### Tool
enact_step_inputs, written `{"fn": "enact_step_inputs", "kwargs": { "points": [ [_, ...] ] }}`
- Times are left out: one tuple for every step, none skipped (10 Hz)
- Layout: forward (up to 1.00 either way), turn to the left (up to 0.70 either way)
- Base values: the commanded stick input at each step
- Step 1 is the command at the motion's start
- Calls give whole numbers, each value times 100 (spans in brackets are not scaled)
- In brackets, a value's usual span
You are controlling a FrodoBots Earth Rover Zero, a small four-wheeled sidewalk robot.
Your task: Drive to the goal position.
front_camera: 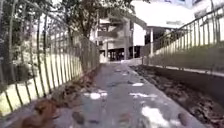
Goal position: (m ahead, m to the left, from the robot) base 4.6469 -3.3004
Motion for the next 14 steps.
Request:
{"fn": "enact_step_inputs", "kwargs": {
  "points": [
    [70, 0],
    [70, 0],
    [70, 0],
    [70, 0],
    [70, 0],
    [70, 0],
    [70, 0],
    [70, 0],
    [70, 0],
    [70, -5],
    [70, -34],
    [70, -35],
    [70, -35],
    [70, -35]
  ]
}}
